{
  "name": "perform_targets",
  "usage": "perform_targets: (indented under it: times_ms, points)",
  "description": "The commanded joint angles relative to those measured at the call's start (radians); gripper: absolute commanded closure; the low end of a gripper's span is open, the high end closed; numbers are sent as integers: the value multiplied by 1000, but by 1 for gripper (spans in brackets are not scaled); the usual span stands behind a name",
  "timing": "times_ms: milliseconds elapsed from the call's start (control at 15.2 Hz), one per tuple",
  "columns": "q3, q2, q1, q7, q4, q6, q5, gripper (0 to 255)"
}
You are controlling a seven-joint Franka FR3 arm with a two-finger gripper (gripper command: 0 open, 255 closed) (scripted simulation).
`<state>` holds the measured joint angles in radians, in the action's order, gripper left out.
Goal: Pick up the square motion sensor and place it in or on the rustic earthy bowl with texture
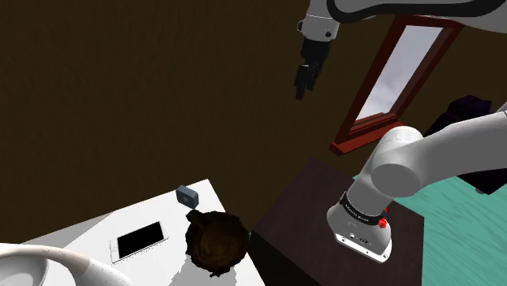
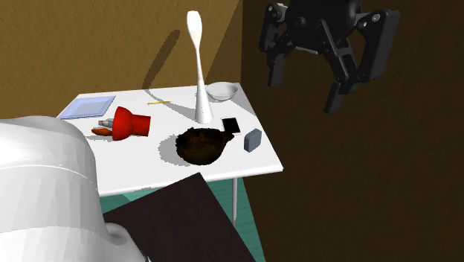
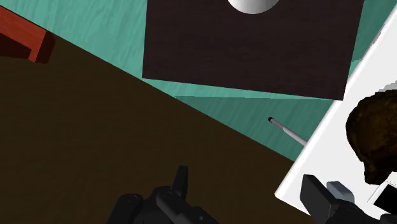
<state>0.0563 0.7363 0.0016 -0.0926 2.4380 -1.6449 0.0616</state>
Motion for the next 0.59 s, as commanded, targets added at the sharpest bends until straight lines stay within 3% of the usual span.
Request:
perform_targets:
  times_ms: [0, 528]
  points:
    - [0, 0, 0, 0, 0, 0, 0, 0]
    - [-82, -140, 60, 96, 100, -252, -78, 0]
